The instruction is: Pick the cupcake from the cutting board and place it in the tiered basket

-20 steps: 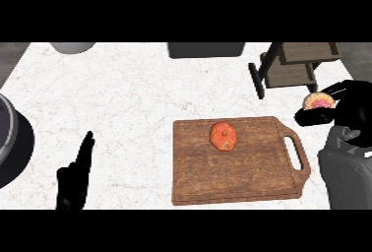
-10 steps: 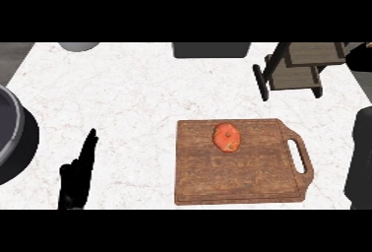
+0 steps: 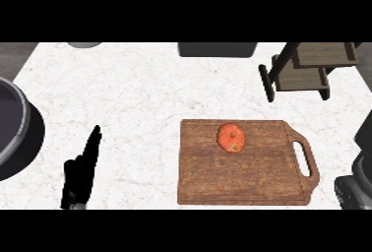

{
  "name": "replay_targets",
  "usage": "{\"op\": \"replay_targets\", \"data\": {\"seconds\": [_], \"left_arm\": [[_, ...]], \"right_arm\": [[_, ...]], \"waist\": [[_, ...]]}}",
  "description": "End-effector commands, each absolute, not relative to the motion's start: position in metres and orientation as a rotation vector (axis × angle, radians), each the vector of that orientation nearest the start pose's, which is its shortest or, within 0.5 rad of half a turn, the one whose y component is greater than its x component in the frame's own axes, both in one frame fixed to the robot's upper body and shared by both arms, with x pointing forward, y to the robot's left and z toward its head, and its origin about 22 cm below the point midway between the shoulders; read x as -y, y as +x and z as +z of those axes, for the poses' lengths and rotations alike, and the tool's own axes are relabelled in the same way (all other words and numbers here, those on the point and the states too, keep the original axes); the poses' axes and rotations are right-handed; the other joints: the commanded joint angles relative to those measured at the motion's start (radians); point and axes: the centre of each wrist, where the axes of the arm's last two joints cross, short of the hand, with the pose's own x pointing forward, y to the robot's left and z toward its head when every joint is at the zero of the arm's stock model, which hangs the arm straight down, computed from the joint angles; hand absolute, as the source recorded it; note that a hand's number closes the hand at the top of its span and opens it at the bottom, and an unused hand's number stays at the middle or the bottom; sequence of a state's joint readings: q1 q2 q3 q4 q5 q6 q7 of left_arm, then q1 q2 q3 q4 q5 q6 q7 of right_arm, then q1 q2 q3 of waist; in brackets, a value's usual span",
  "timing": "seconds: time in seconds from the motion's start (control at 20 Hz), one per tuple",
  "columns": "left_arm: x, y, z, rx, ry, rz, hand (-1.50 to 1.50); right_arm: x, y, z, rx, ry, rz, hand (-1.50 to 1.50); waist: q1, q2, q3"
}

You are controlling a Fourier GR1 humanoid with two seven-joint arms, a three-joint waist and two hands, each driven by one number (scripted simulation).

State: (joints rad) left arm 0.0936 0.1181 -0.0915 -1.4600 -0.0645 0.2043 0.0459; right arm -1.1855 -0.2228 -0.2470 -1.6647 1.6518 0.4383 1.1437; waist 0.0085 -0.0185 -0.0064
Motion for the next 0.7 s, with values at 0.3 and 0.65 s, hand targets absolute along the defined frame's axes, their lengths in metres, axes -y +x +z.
{"op": "replay_targets", "data": {"seconds": [0.3, 0.65], "left_arm": [[-0.238, 0.225, -0.041, 1.306, 0.233, -0.037, 0.00], [-0.224, 0.220, -0.046, 1.309, 0.242, -0.048, 0.00]], "right_arm": [[0.206, 0.326, 0.481, 0.666, -1.688, -0.344, 1.50], [0.229, 0.368, 0.470, 0.663, -1.617, -0.275, 1.50]], "waist": [[0.017, 0.024, 0.003], [0.019, 0.028, 0.005]]}}
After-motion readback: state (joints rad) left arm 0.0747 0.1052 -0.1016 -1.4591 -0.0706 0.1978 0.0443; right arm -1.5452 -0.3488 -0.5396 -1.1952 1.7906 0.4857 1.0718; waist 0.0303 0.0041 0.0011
